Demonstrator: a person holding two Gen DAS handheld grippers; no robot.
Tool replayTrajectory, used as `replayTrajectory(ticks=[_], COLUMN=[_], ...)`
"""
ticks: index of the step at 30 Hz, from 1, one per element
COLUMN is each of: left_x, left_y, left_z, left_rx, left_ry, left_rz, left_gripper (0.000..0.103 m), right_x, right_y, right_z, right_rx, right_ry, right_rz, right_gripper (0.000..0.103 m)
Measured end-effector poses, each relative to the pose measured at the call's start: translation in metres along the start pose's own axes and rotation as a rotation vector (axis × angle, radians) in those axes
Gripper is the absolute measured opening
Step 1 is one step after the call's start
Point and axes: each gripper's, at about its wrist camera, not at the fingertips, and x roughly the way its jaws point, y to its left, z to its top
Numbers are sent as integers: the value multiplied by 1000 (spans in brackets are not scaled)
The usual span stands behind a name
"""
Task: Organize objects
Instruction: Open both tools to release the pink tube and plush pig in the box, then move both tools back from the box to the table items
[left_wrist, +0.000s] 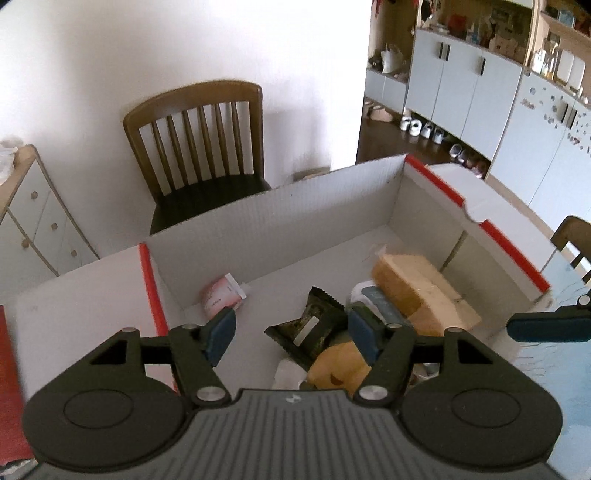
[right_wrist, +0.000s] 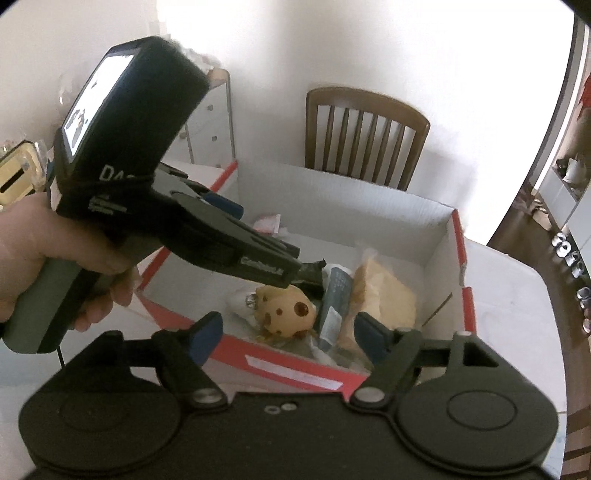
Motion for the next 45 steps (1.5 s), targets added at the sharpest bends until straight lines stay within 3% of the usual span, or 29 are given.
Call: replayTrajectory(ticks=[12, 19, 22, 26, 43, 45], left_x=[-53, -97, -113, -129, -140, -138], left_y=[-19, -34, -41, -51, -105, -108], left_z=[-21, -42, -53, -68, -141, -149], left_rx=[-17, -35, -49, -78, -133, -140], left_ry=[-51, -96, -110, -125, -76, -70], left_rz=[-33, -9, 3, 12, 29, 35], left_gripper=[70, 70, 79, 81, 92, 102], right_x=[-54, -84, -96, -107, -131, -132], right_y=[0, -4, -5, -7, -11, -11], right_z=[-26, -49, -61, -78, -159, -167], right_rx=[10, -25, -44, -56, -77, -80], right_ry=[-76, -106, -115, -114, -77, -67], right_rz=[17, 20, 26, 39, 101, 108], right_gripper=[94, 102, 102, 102, 102, 102])
